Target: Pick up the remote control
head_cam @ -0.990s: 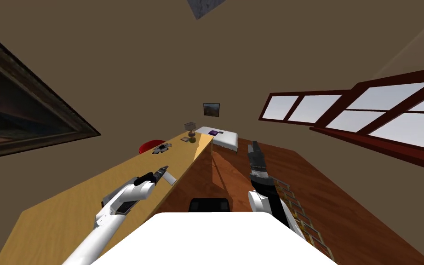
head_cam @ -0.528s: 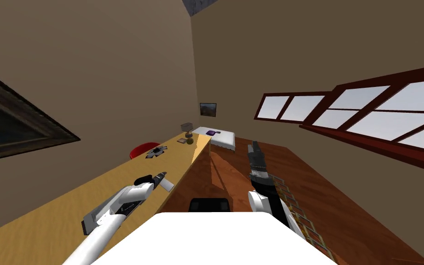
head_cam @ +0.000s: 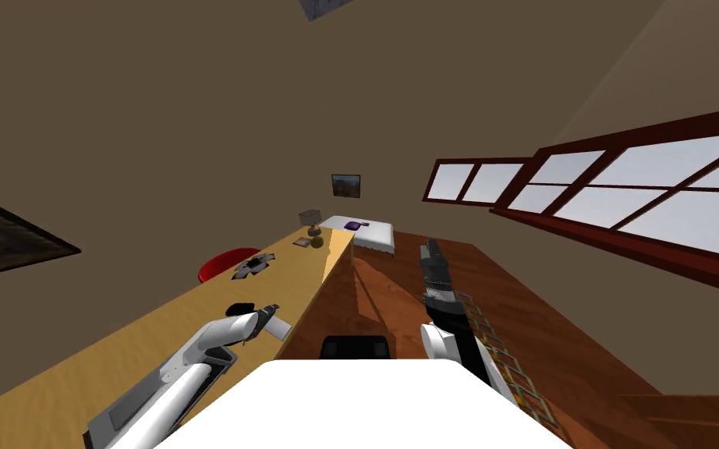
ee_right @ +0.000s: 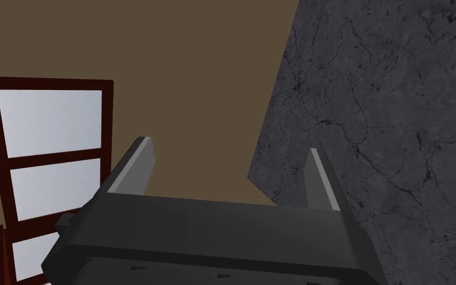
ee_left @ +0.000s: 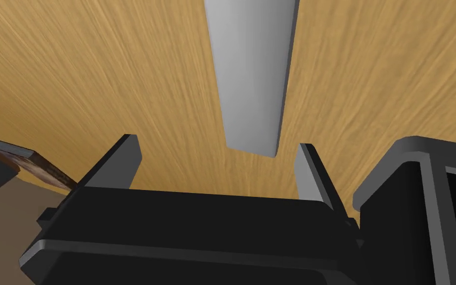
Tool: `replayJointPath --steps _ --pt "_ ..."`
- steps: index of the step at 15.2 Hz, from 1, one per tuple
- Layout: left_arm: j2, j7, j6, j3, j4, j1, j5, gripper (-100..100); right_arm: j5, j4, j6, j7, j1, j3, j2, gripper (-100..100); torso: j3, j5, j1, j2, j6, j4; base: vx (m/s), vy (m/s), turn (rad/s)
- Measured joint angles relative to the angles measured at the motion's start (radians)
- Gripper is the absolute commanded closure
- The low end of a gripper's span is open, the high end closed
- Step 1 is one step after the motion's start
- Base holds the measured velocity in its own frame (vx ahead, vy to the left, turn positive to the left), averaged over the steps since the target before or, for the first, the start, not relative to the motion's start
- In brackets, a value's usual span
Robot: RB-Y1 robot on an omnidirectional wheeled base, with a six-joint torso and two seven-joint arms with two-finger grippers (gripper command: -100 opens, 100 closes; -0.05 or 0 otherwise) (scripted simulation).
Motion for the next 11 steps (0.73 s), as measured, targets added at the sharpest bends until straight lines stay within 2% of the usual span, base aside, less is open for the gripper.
replayJointPath --steps 4,7,9,11 --pt "0.002 -0.041 0.094 0.008 0.041 -0.002 0.044 -100 0.000 0.000 0.000 0.000 0.000 0.000 0.000 0 0.000 0.000 0.001 -0.001 0.000 0.000 0.052 0.071 -0.163" --pt "0.003 -0.076 0.144 0.011 0.084 -0.007 0.074 -100 0.000 0.000 0.000 0.000 0.000 0.000 0.000 0 0.000 0.000 0.001 0.000 0.000 0.000 0.043 0.073 -0.149" --pt "0.004 -0.090 0.187 0.015 0.086 0.001 0.091 -100 0.000 0.000 0.000 0.000 0.000 0.000 0.000 0 0.000 0.000 0.000 0.000 0.000 0.000 0.036 0.062 -0.116" --pt "0.003 -0.111 0.218 0.015 0.120 -0.005 0.110 -100 0.000 0.000 0.000 0.000 0.000 0.000 0.000 0 0.000 0.000 0.000 0.000 0.000 0.000 0.045 0.064 -0.163"
